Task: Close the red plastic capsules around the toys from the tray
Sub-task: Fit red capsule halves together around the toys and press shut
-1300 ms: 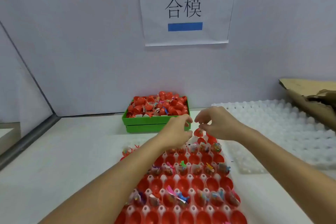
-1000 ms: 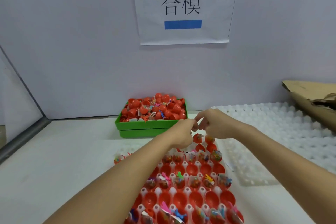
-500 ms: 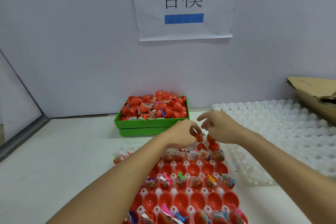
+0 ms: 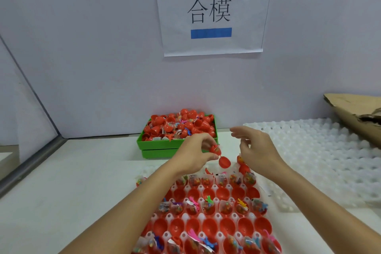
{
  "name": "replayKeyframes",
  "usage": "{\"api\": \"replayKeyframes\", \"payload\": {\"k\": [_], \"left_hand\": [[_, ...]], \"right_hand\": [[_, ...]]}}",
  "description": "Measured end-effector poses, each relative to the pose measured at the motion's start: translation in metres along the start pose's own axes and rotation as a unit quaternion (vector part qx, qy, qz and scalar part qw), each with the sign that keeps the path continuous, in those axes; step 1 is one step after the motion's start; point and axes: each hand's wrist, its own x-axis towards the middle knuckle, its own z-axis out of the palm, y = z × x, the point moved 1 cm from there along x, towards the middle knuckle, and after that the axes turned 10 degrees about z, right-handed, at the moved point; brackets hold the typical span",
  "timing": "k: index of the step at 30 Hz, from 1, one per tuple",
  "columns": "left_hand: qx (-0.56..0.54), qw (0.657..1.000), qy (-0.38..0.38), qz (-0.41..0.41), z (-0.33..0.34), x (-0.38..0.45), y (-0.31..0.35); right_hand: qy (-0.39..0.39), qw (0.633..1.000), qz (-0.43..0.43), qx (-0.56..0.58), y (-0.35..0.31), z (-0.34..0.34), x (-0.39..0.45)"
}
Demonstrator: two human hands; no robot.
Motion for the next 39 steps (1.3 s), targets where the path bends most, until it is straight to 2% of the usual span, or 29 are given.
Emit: {"api": "replayKeyframes", "payload": {"k": [7, 12, 17, 21, 28, 34, 39], "left_hand": [[-0.065, 0.988, 0.136, 0.011, -0.015, -0.057, 0.031], [-0.15, 0.971, 0.187, 0.02, -0.004, -0.1, 0.051], [-0.155, 0.96, 0.232, 0.028, 0.008, -0.125, 0.057], [-0.133, 0.96, 0.244, 0.038, 0.01, -0.132, 0.056], [-0.152, 0.953, 0.26, 0.018, 0.007, -0.144, 0.05], [-0.129, 0.967, 0.212, 0.051, 0.01, -0.151, 0.054], [-0.144, 0.968, 0.194, 0.062, 0.013, -0.151, 0.053]], "right_hand": [[0.003, 0.994, 0.004, 0.108, -0.024, -0.006, -0.038], [-0.039, 0.984, 0.01, 0.172, -0.039, -0.007, -0.074], [-0.056, 0.973, 0.018, 0.224, -0.044, -0.01, -0.106], [-0.095, 0.954, 0.029, 0.282, -0.046, -0.006, -0.12], [-0.093, 0.962, 0.008, 0.256, -0.047, 0.001, -0.127], [-0.072, 0.971, -0.034, 0.227, -0.039, -0.001, -0.138], [-0.093, 0.97, -0.063, 0.215, -0.033, 0.0, -0.142]]}}
